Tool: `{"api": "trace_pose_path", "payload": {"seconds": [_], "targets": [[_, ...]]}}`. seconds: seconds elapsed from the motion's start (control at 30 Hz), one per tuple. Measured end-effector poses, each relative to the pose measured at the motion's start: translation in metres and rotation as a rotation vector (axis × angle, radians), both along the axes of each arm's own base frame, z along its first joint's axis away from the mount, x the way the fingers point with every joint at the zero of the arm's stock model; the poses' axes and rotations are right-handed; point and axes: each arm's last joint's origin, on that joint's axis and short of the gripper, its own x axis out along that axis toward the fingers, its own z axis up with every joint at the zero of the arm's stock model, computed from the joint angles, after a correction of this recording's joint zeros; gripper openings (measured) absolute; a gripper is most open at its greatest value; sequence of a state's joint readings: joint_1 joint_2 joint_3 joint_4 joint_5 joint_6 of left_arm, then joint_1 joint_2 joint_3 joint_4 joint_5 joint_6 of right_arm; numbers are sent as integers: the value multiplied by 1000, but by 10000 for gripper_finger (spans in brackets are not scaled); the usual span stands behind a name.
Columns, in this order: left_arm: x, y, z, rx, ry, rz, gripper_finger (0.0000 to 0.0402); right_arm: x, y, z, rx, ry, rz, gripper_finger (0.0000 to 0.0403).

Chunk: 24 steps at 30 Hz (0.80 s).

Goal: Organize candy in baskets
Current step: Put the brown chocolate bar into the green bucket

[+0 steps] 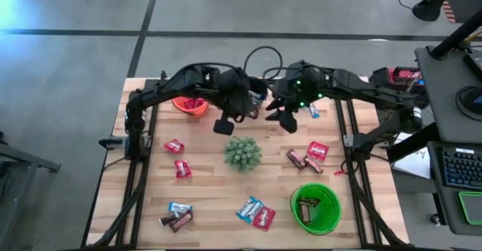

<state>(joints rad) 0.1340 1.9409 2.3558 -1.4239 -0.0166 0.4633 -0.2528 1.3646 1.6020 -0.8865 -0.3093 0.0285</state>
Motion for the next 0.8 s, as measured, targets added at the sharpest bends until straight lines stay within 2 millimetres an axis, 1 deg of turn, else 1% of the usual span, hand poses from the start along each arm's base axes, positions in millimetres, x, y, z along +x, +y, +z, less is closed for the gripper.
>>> {"api": "trace_pose_path", "payload": {"seconds": [0.07,0.23,0.37,0.8], "targets": [[0,1,0,0,1,2,0,4,1,0,-1,-16,8,178],[-3,1,2,8,1,-9,0,10,7,8,-5,-108,26,178],[-3,2,2,12,1,-12,0,12,9,12,-6,-143,32,178],[-3,4,2,22,5,-19,0,35,6,2,28,-167,3,178]]}}
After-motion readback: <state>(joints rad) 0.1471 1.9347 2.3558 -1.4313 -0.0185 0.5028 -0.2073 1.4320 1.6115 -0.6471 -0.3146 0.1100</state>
